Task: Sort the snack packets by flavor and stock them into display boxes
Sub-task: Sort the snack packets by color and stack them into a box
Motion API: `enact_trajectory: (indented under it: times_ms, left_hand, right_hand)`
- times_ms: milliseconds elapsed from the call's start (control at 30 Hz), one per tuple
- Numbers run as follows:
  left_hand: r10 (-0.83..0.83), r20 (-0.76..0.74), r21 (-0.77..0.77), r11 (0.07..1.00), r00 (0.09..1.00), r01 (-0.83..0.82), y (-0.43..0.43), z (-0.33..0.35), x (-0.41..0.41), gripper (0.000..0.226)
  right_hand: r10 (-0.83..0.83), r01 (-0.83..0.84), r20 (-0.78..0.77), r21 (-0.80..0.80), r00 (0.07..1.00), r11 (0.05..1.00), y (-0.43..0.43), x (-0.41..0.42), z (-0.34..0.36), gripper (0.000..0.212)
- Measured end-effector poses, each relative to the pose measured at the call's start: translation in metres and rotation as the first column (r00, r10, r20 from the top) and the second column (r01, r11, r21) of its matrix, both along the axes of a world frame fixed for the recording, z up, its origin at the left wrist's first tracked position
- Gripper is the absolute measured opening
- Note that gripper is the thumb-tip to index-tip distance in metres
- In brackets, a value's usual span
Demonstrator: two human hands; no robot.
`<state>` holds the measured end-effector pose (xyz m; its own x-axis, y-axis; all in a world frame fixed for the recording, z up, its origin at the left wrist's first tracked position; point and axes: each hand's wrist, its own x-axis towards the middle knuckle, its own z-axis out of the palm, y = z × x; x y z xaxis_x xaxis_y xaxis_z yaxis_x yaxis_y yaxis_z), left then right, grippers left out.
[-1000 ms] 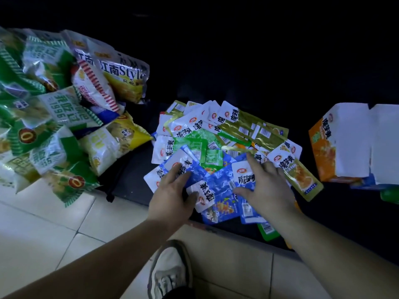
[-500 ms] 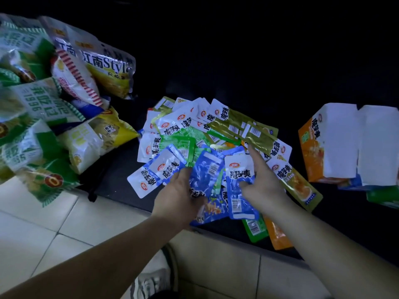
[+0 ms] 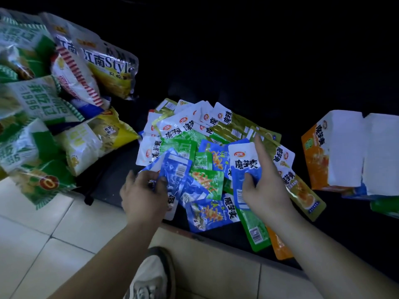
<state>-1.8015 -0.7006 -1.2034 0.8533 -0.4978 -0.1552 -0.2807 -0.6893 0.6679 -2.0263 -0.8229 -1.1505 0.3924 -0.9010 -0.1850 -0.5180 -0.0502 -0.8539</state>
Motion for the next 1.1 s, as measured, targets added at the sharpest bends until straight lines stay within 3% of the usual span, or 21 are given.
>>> enact_trajectory:
  times_ms: [100,133,200,433,600,667,733,867,933,1100]
  left_hand:
    - [-0.061,0.019,-0.213,0.975,0.998,0.064,0.001,-0.002,-0.006,0.013]
    - [-0.097,0.056,-0.241,0.965,0.994,0.107,0.001,-0.003,-0.009,0.007]
    - [-0.138,0.086,-0.273,0.949,0.987,0.157,-0.005,-0.001,-0.015,0.016]
    - [-0.225,0.017,-0.411,0.887,0.974,0.212,-0.031,0.03,-0.031,0.018]
    - [-0.069,-0.277,-0.572,0.813,0.958,-0.107,-0.033,0.063,-0.02,0.027]
    - [0.004,-0.443,-0.55,0.789,0.896,-0.276,-0.036,0.069,-0.016,0.038]
    - [-0.012,-0.635,-0.495,0.774,0.772,-0.395,-0.041,0.073,-0.023,0.034]
    - [-0.147,-0.782,-0.454,0.8,0.606,-0.392,-0.038,0.074,-0.059,0.021]
    - [-0.172,-0.799,-0.441,0.818,0.576,-0.369,-0.037,0.072,-0.076,0.015]
    - [-0.171,-0.758,-0.446,0.841,0.63,-0.308,-0.045,0.063,-0.106,0.008]
  right_hand:
    - [-0.013,0.009,-0.096,-0.038,0.995,0.999,0.001,0.001,-0.002,0.093]
    - [-0.021,0.017,-0.124,-0.032,0.992,0.999,0.002,0.001,-0.004,0.093]
    - [-0.022,0.021,-0.183,-0.012,0.983,1.0,0.005,0.001,-0.006,0.094]
    - [0.021,-0.002,-0.228,0.081,0.973,0.997,-0.003,0.007,-0.008,0.089]
    - [-0.077,0.08,-0.115,0.017,0.99,0.997,-0.008,-0.008,-0.001,0.078]
    - [-0.106,0.105,-0.046,-0.017,0.993,0.994,-0.012,-0.018,0.007,0.069]
    - [-0.145,0.145,0.007,0.0,0.989,0.989,-0.013,-0.026,0.015,0.058]
    - [-0.141,0.135,0.06,0.089,0.988,0.987,-0.01,-0.028,0.021,0.041]
    - [-0.131,0.112,0.089,0.19,0.987,0.975,-0.003,-0.023,0.022,0.038]
    - [-0.123,0.065,0.122,0.397,0.985,0.916,0.028,-0.006,0.017,0.034]
